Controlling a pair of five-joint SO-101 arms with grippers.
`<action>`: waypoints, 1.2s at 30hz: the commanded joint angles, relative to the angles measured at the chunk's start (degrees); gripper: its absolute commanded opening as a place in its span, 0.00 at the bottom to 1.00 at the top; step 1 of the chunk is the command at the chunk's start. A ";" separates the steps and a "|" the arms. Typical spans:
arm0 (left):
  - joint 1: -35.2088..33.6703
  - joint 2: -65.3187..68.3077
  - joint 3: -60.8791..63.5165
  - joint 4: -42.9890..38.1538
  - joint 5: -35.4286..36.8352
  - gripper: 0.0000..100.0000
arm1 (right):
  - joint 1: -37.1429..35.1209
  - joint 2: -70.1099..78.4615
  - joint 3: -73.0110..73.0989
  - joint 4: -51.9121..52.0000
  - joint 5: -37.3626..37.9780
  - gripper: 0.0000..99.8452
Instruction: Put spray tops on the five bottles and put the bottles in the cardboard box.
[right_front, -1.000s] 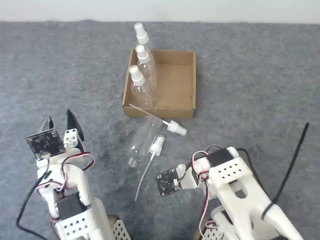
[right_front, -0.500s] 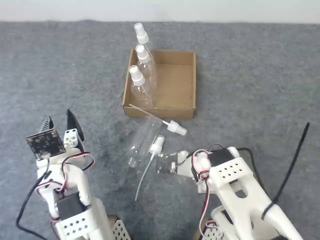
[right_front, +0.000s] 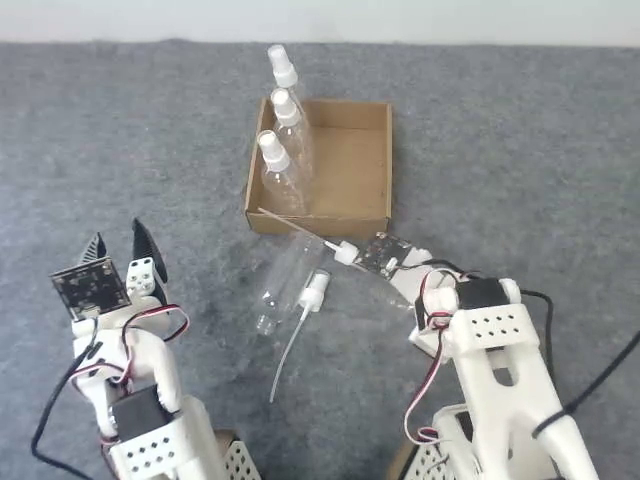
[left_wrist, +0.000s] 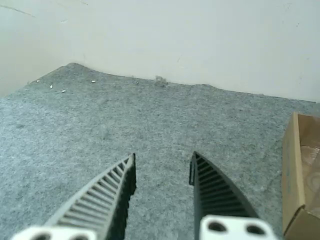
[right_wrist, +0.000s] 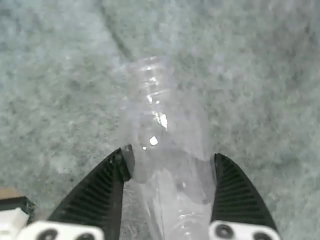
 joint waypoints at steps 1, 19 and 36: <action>-0.18 -0.88 -0.48 -2.02 0.00 0.16 | 2.95 -1.54 -4.40 -0.84 -2.81 0.14; -0.18 -0.88 -0.48 -2.02 0.00 0.16 | 5.93 -0.75 -5.89 1.80 -4.22 0.24; -0.18 -0.88 -0.48 -2.02 0.00 0.16 | 0.13 22.73 -19.87 1.71 -3.78 0.32</action>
